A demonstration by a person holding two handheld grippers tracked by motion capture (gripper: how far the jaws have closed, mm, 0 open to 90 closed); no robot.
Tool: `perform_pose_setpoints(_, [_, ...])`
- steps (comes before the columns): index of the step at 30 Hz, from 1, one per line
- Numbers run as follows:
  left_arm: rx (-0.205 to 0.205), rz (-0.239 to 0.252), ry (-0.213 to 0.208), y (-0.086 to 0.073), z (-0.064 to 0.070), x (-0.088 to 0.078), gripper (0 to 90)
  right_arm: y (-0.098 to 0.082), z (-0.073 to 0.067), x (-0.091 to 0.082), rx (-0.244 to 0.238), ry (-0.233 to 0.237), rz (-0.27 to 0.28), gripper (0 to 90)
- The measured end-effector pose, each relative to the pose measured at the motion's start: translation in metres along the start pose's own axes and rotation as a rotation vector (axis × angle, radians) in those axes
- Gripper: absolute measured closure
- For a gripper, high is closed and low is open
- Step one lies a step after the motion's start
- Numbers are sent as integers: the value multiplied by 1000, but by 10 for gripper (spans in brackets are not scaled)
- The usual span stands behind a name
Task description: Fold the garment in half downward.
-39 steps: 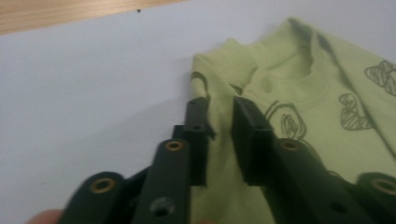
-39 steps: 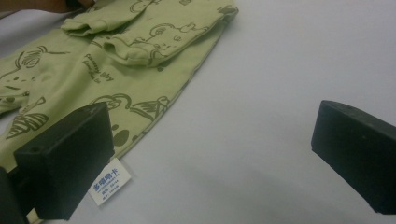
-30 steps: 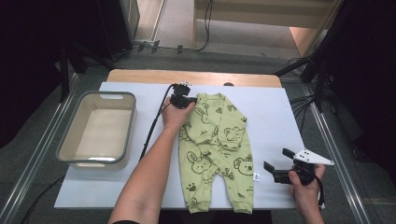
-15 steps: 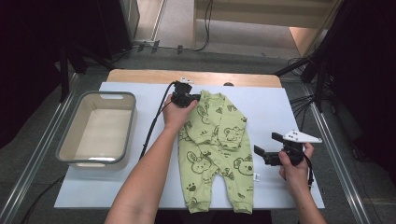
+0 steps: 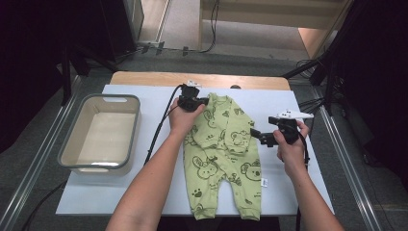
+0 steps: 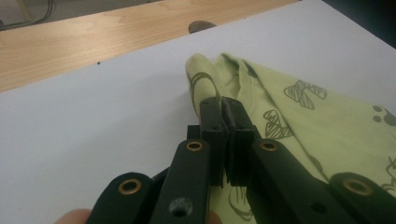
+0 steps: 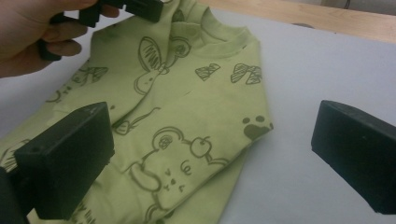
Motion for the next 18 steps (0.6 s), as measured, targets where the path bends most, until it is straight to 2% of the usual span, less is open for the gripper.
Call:
perform_pose_setpoints(9, [9, 9, -7, 2, 3, -6, 877, 18, 13, 32, 22, -25, -29, 0])
perform_pose_setpoints(15, [16, 10, -17, 3, 8, -6, 877, 27, 17, 48, 48, -8, -46, 0])
perform_pose_setpoints(16, [14, 11, -17, 3, 8, -7, 877, 29, 17, 52, 48, -7, -45, 7])
perform_pose_setpoints(17, [15, 10, -15, 3, 9, -7, 877, 30, 17, 55, 44, -10, -43, 64])
perform_pose_setpoints(18, [16, 9, -17, 4, 9, -8, 877, 32, 18, 58, 42, -23, -43, 77])
Point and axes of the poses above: each handheld gripper's, and its own axes: x roughly forward along the jaws, y roughly out of its top, z roughly to its right, the point moved 7 cm from there along x, roughly forward along the jaws, and after that the axes turned 11 degrees about x, right-handed, at the moved point
